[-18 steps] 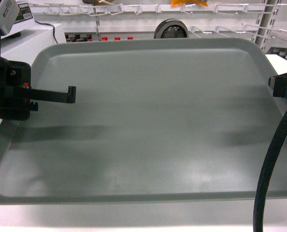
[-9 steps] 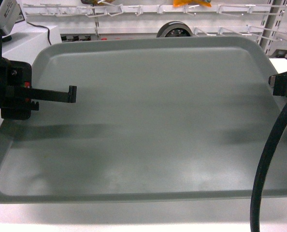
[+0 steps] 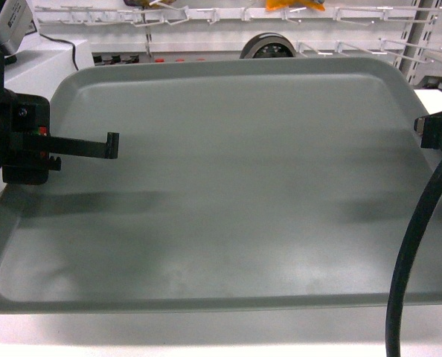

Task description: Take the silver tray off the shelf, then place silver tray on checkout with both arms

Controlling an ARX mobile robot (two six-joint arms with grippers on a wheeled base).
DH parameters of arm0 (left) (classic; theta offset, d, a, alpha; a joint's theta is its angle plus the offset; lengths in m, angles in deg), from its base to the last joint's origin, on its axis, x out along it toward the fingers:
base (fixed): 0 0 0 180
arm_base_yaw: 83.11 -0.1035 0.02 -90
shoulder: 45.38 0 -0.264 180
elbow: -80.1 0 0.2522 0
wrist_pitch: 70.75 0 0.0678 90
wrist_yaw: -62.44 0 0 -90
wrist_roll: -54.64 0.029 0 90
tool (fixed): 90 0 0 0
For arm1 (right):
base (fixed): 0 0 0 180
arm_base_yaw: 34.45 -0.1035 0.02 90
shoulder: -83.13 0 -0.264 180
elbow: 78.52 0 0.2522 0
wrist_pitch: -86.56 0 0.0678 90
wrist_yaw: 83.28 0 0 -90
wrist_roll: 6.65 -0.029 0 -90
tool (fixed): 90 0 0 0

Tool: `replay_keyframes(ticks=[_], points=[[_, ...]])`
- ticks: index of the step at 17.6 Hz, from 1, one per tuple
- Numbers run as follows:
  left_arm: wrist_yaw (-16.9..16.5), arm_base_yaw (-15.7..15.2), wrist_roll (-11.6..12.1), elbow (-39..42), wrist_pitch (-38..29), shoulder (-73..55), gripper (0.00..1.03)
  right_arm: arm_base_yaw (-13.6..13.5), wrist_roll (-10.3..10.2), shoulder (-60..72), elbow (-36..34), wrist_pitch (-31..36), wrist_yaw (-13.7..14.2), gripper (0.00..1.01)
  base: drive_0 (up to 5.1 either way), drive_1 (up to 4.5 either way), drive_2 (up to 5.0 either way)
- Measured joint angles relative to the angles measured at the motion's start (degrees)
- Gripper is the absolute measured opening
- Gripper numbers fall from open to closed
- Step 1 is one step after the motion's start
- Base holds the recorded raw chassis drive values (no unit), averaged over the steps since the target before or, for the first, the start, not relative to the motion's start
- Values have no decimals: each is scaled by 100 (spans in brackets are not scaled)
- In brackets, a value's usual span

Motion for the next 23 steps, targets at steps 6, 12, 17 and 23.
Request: replay_keyframes(ticks=[6,12,17,23], points=[[-48,0,605,-345,-492,-474,3,313,-33,387,315,-549,-369,2,-6,427,-439],[-293,11,448,-629,-118,-1141,3,555,404,1150,1110,-1215,-588,2,-1,71,-73],[-549,-166,450,-1134,107,-1742,3,564,697,1729,1873,-1794,-424,2,0,0,0],[-817,-118,592,-1526,820,-2111,3,608,960,2031,1971,-1993,-129,2,0,0,0]])
